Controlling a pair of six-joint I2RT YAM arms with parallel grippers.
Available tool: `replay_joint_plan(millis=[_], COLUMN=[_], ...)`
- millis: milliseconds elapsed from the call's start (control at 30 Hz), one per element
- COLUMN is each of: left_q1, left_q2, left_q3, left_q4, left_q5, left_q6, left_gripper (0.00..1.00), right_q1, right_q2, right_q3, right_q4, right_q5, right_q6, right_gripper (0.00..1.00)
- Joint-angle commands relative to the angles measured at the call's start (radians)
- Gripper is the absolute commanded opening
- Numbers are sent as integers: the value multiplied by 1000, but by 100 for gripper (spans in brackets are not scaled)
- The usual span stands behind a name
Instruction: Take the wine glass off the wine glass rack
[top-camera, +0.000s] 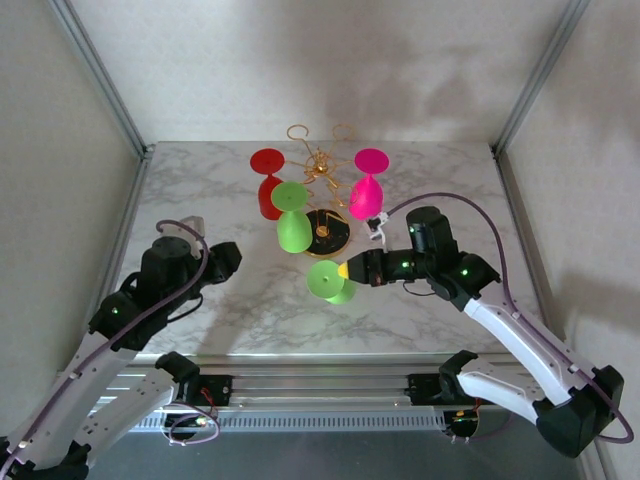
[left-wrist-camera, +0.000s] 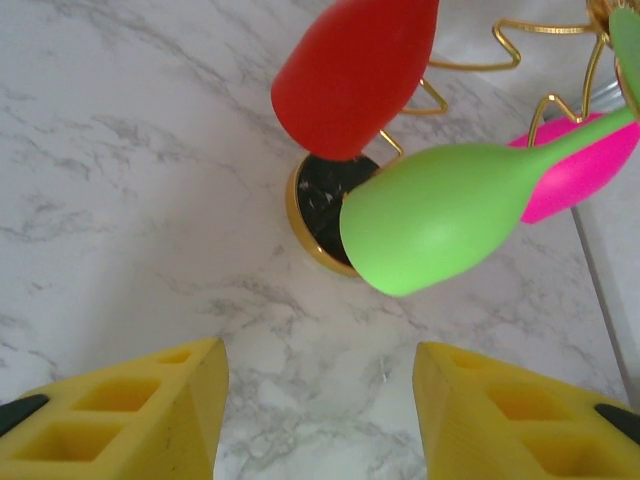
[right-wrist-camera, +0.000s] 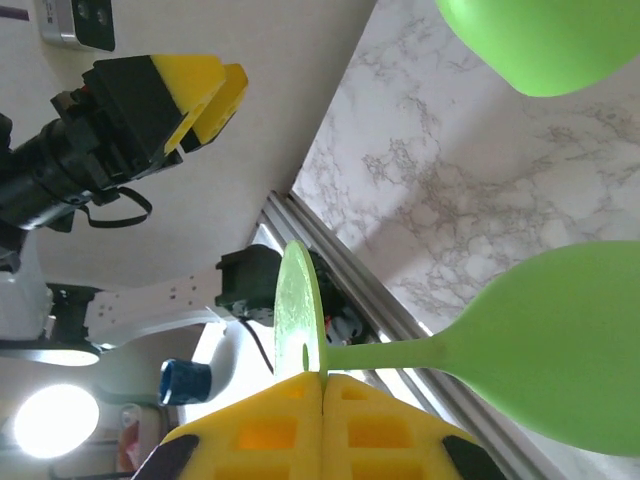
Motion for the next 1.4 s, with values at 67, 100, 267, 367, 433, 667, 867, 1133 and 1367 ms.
replay_joint_plan(millis=[67,100,267,367,433,667,867,1133,1367], left_q1=[-13,-17,-23,-24,-24,-23,-24,-23,-23], left_q2=[-36,-46,-116,-141,-149,-153,-162,-192,-176], left_q3=[-33,-43,-99,-112,-121,-132,-123,-92,-72], left_q4=[-84,-86,-111,-141,-157,-210,-243,-323,-340], left_q5=[87,99,140,153,161,180,207,210,232], left_q6=[-97,-108,-139,-138,-133,-146,-174,-211,-224], left_gripper=[51,50,50,51,51,53,54,55,55], right_q1=[72,92,227,312,366,591,665,732,753], right_q2=[-29,-28,-29,-22,-8,152,225,287,333], right_q3=[20,28,1,-41,-68,24,49,79,86], right_q4=[-21,-41,-32,21,76,65,99,139,204], right_q5=[113,139,251,350,421,698,785,813,808], right_q6=[-107,-125,-151,-138,-118,-224,-293,-358,-398], right_gripper=[0,0,0,0,0,0,0,0,0])
